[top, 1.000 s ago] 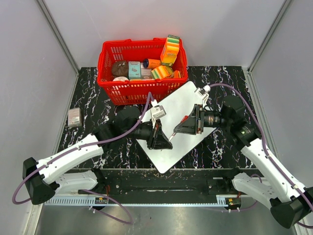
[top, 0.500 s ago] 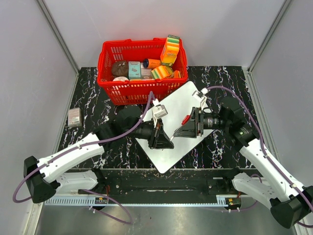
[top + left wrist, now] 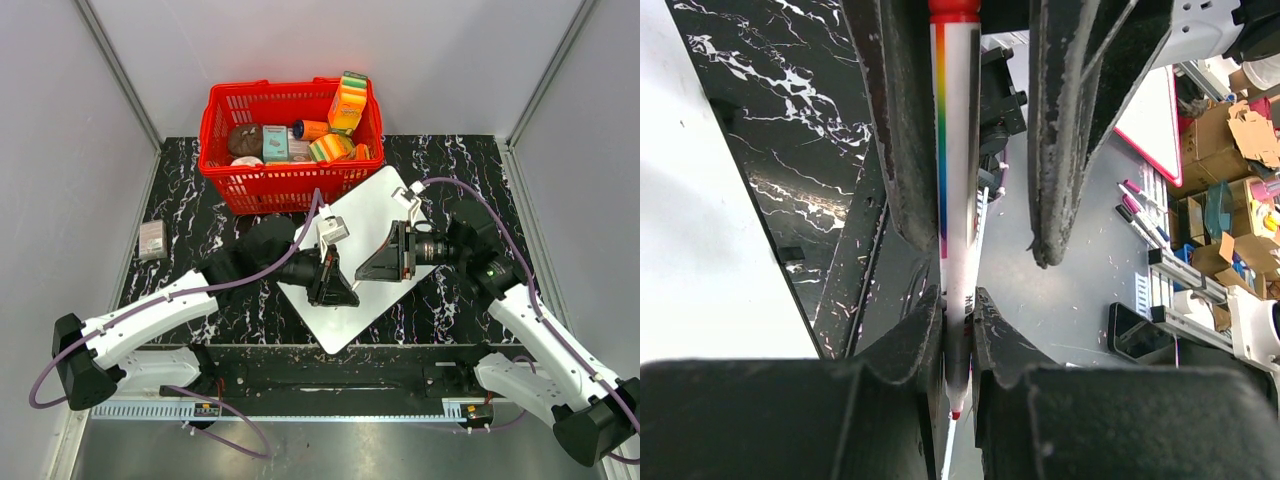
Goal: Write a sentence on the whiteboard
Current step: Pass from the left arm to the right
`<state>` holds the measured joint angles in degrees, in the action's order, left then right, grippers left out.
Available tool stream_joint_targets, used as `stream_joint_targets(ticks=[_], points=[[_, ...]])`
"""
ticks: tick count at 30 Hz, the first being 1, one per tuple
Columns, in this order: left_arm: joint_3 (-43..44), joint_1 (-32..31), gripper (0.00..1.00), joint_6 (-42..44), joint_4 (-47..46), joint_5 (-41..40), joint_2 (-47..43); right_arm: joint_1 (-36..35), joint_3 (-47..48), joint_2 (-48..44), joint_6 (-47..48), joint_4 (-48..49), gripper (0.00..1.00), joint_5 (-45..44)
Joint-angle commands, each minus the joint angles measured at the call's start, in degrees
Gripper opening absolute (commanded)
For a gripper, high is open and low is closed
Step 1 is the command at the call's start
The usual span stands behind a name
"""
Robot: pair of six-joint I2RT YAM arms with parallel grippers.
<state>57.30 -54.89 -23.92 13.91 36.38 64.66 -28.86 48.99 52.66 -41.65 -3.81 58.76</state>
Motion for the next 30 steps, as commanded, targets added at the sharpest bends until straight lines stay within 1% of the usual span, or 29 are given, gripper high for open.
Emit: stream_joint_targets(ticks=[1, 6, 12, 19, 22, 27, 29, 30], points=[[2.5, -0.3, 0.0, 0.7, -2.0, -0.9, -0.7, -0.2, 0.1, -1.2, 1.0, 0.9, 0.42, 2.9], [1.9, -0.4, 0.0, 0.7, -1.7, -0.6, -1.1, -0.2, 0.6, -2.0, 2.6, -1.5, 0.42, 2.7], [0.8, -0.4, 0.0, 0.6, -1.7, -1.0, -2.4, -0.2, 1.7, -1.8, 3.1, -2.2, 0.43, 2.7], [0.2, -0.4, 0.0, 0.6, -1.5, -0.9, -3.2, -0.2, 1.9, -1.5, 3.2, -2.2, 0.4, 3.1], [0.4, -0.5, 0.0, 0.5, -1.6, -0.4, -2.8, -0.2, 1.4, -1.6, 2.4, -1.2, 0.4, 2.7], [0.6, -0.7, 0.0, 0.6, -1.6, -0.1, -2.2, -0.2, 0.6, -1.7, -0.8, 3.1, 0.4, 2.7], [0.6, -0.7, 0.0, 0.5, -1.5, -0.2, -2.0, -0.2, 0.5, -1.5, -1.1, 3.3, 0.39, 2.8], [0.6, -0.7, 0.0, 0.5, -1.6, -0.2, -2.0, -0.2, 0.4, -1.3, -1.1, 3.3, 0.36, 3.2]])
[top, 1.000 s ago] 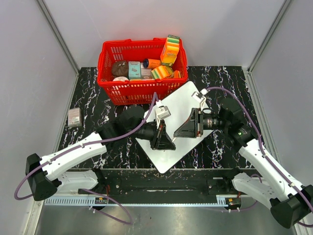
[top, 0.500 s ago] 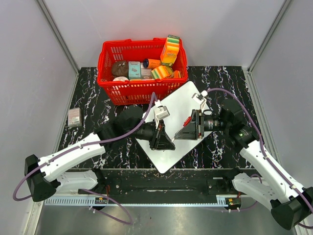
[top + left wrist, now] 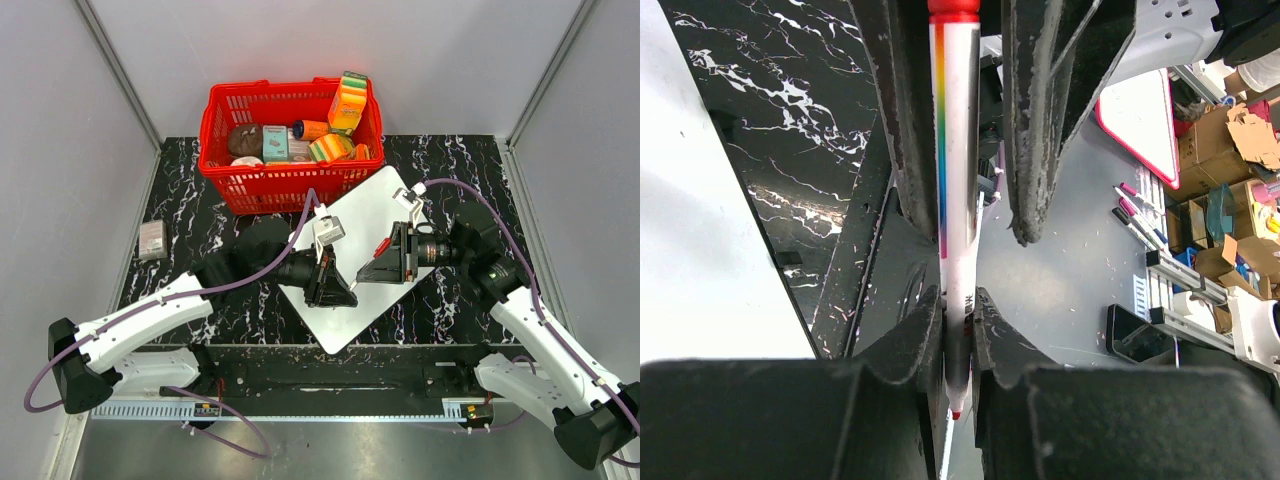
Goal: Write a sentence on the whiteboard
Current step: Pass from the left arm to the right, then pick up the whiteboard stand from the center of the board.
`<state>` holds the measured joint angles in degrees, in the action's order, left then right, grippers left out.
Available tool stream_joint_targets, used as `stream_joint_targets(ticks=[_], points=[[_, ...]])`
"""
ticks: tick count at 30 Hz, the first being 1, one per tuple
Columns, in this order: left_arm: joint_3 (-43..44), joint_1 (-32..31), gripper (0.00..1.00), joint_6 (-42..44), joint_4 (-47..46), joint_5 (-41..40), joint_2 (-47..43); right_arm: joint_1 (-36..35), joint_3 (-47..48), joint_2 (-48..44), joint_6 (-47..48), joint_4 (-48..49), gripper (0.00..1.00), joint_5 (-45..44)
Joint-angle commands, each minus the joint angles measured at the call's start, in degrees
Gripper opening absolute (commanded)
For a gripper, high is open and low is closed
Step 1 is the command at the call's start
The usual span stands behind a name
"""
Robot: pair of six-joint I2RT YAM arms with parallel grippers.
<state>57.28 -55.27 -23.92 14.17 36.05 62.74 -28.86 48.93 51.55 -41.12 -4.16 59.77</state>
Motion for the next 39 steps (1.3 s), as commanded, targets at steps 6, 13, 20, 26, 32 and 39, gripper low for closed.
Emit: stream_joint_targets(ticks=[6, 13, 20, 26, 32, 39], points=[[0.6, -0.5, 0.0, 0.5, -1.8, -0.1, 0.0, -0.2, 0.1, 0.0, -1.0, 2.9, 0.23, 2.9], [0.7, -0.5, 0.3, 0.4, -1.4, -0.6, 0.2, -0.3, 0.4, -0.4, -0.1, 1.4, 0.0, 2.4], [1.1, -0.5, 0.99, -2.0, 3.2, -10.5, -1.8, -0.2, 2.0, -2.2, 5.6, -10.1, 0.0, -10.4], [-1.2, -0.5, 0.99, -9.3, 10.4, -28.9, -7.8, -0.2, 3.1, -8.1, 8.3, -20.9, 0.0, -25.7], [-10.4, -0.5, 0.99, -20.7, 14.1, -39.8, -25.9, -0.2, 1.6, -17.1, 5.5, -25.8, 0.0, -38.0], [-14.8, -0.5, 0.99, -25.1, 24.4, -45.9, -32.6, -0.2, -0.8, -19.0, 3.8, -26.9, 0.0, -39.1]])
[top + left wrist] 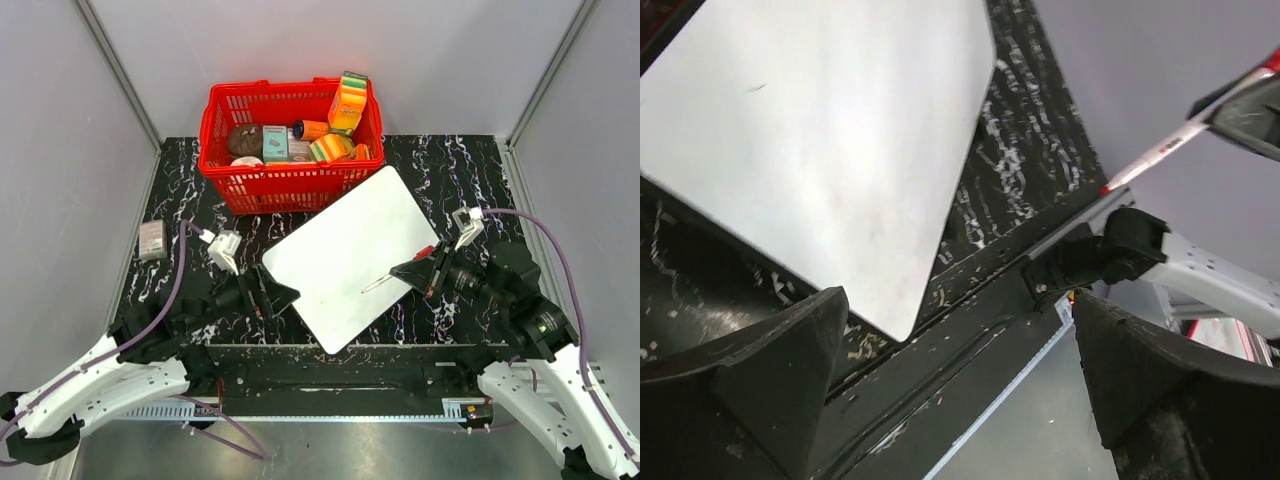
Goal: Write a sentence on the whiteboard
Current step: Pick up the whiteboard stand from the center of the board.
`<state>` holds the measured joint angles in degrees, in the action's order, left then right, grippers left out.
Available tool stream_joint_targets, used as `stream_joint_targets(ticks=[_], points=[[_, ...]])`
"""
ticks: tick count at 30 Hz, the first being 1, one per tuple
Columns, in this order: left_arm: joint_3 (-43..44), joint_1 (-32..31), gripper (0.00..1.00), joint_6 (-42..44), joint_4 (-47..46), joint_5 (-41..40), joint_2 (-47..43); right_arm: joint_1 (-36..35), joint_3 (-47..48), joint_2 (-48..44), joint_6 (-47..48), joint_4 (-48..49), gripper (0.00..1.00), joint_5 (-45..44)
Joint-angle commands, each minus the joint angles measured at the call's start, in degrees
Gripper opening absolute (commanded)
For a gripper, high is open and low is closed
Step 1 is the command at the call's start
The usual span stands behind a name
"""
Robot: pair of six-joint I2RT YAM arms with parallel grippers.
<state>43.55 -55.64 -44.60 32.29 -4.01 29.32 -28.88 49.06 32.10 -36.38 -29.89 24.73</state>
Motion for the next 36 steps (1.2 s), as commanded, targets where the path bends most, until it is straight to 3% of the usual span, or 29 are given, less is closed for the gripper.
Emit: stream_joint_targets(ticks=[1, 13, 20, 25, 28, 32, 36], points=[[-1.4, -0.1, 0.99, -4.5, 7.6, -5.8, 1.3, -0.2, -1.2, 1.0, -0.8, -0.9, 0.0, -4.6], [0.0, -1.8, 0.99, 4.1, 2.2, 3.0, 8.4, 0.0, 8.5, 20.6, 1.2, 6.8, 0.0, -11.3], [1.1, -4.4, 0.99, 6.5, -5.6, 4.5, 11.8, 5.1, 19.1, 31.0, 6.6, 2.9, 0.0, -3.0], [1.1, -9.9, 0.98, 6.2, -12.6, 1.7, 15.2, 6.6, 15.2, 27.7, 5.4, 5.6, 0.0, 0.1], [0.5, -16.9, 0.99, 6.4, -17.9, -0.8, 19.7, 7.1, 11.7, 22.3, 5.9, 5.4, 0.0, -1.4], [1.6, -26.6, 0.99, 6.8, -23.8, -8.3, 31.5, 8.6, 8.3, 15.6, 8.5, 1.0, 0.0, -5.8], [2.6, -30.0, 0.95, 6.0, -29.7, -11.2, 39.8, 11.1, 5.8, 12.5, 9.9, 0.7, 0.0, -4.7]])
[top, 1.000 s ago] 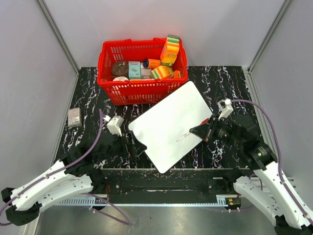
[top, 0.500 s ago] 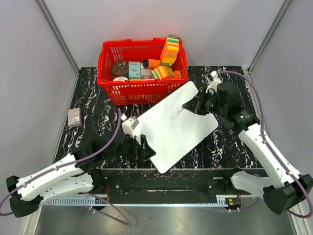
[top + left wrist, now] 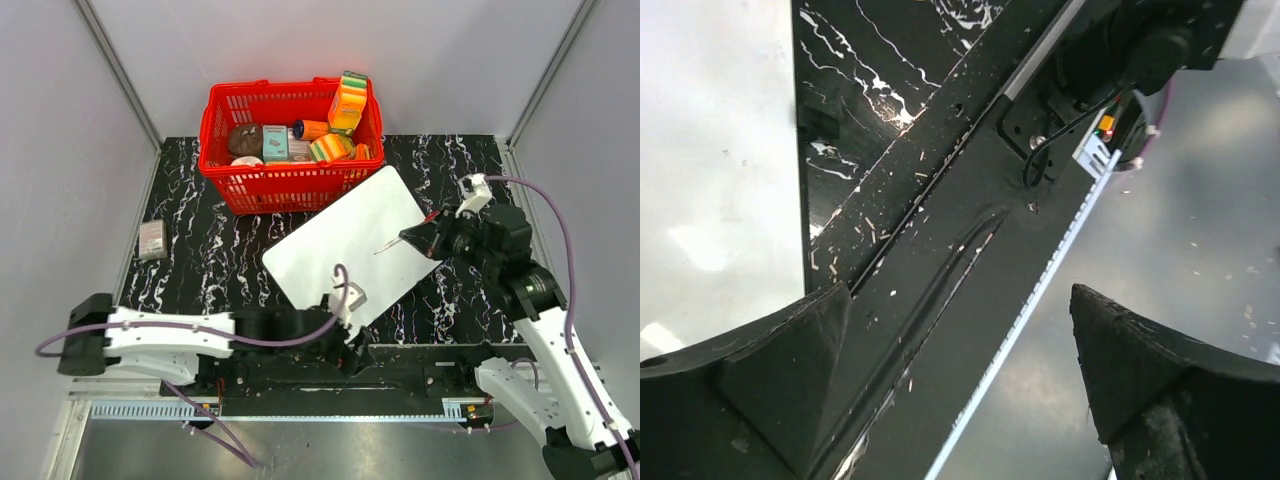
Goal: Write a sentence on the whiteboard
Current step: Pick up the whiteboard stand from the center of the board.
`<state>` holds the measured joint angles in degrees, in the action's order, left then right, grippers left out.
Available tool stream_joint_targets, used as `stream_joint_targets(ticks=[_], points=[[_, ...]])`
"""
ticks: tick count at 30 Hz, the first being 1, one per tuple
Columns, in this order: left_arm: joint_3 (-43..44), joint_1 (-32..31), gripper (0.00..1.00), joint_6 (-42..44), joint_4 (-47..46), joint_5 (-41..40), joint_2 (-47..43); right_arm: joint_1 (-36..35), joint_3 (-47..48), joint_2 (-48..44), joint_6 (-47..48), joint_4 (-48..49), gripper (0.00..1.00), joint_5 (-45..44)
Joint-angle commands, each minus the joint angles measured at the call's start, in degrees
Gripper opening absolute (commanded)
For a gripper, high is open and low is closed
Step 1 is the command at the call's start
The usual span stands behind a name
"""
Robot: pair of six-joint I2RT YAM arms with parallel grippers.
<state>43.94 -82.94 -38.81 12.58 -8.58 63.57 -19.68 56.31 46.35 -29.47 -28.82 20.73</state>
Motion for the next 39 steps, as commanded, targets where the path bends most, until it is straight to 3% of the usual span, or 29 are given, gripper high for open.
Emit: stream_joint_targets(ticks=[1, 4, 5, 8, 11, 14, 15, 22, 25, 35, 39], points=[[1.7, -3.3, 0.92, -0.5, -12.4, -7.1, 6.6, 2.7, -1.5, -1.7, 3.4, -0.4, 0.0, -1.3], [-1.2, -3.5, 0.82, -2.3, -18.0, -10.1, 7.2, 5.3, -1.0, 0.3, 5.1, -0.5, 0.0, -4.3], [-1.8, -3.5, 0.73, -2.6, -18.8, -12.2, 7.3, 6.1, -0.9, 1.1, 5.7, -0.4, 0.0, -4.7], [-2.3, -3.5, 0.65, -2.0, -20.1, -15.8, 9.5, 8.3, -0.3, 4.3, 4.7, 0.9, 0.0, -5.3], [-1.5, -3.5, 0.62, 2.1, -24.3, -14.5, 13.8, 8.7, -2.4, 5.2, 3.3, 5.4, 0.0, -5.1], [-0.1, -3.4, 0.43, 5.1, -28.5, -12.9, 18.3, 8.8, -5.7, 4.9, 3.3, 8.2, 0.0, -6.0], [0.7, -3.4, 0.31, 5.7, -30.1, -12.6, 19.5, 8.7, -6.2, 5.1, 3.3, 8.3, 0.0, -7.7], [3.3, -2.5, 0.06, 8.0, -37.4, -13.6, 30.5, 8.7, -7.4, 4.5, 2.8, 9.2, 0.0, -12.9], [5.6, -1.7, 0.0, 7.9, -36.5, -13.1, 34.0, 8.7, -7.4, 4.2, 2.6, 9.3, 0.0, -14.1], [10.0, -0.7, 0.0, 5.6, -30.0, -18.8, 40.2, 8.8, -7.8, 2.6, 2.1, 9.9, 0.0, -16.2], [13.2, -0.6, 0.0, 4.0, -22.6, -21.6, 43.7, 8.7, -7.7, 2.4, 2.1, 9.9, 0.0, -16.5]])
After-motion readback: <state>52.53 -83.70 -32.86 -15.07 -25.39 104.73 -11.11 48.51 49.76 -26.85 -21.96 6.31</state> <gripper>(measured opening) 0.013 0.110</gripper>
